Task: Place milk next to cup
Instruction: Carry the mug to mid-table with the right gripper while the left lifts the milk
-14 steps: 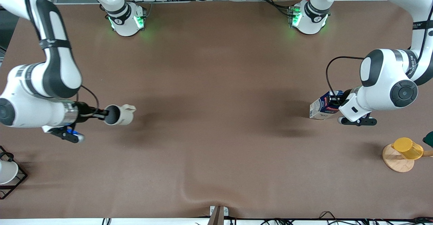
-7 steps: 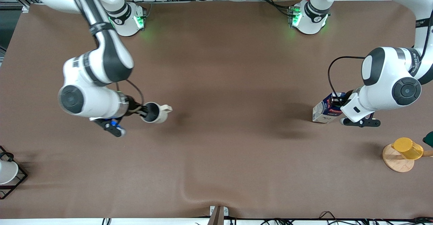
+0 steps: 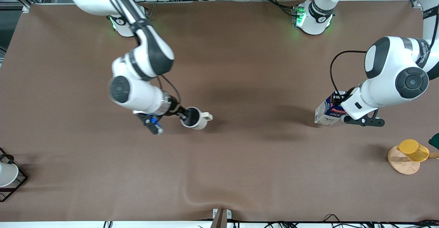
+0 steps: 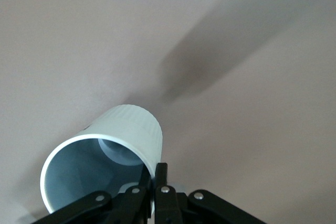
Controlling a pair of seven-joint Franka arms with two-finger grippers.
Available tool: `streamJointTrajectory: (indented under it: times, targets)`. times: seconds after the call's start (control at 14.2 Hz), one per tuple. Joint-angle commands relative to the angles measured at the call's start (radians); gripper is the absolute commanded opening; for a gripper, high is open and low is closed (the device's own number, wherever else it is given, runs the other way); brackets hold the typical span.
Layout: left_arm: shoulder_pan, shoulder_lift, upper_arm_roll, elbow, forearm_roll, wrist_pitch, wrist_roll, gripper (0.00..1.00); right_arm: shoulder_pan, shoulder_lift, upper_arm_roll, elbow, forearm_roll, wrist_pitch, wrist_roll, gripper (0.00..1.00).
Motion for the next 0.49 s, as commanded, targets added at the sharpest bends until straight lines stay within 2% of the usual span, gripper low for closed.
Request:
streamJointTrajectory:
  times: [0.0,0.42]
  targets:
    - [0.001,-0.003,-0.030,0.026,0.023,-0.039,0.000,0.47,0.070,0.066,-0.018,0.036,-0.038,0.052,0.092,0.00]
    - [-0.020,-0.006,-0.085,0.055,0.007,-0.106,-0.072,0.48,0.171,0.172,-0.020,0.067,-0.110,0.187,0.245,0.00]
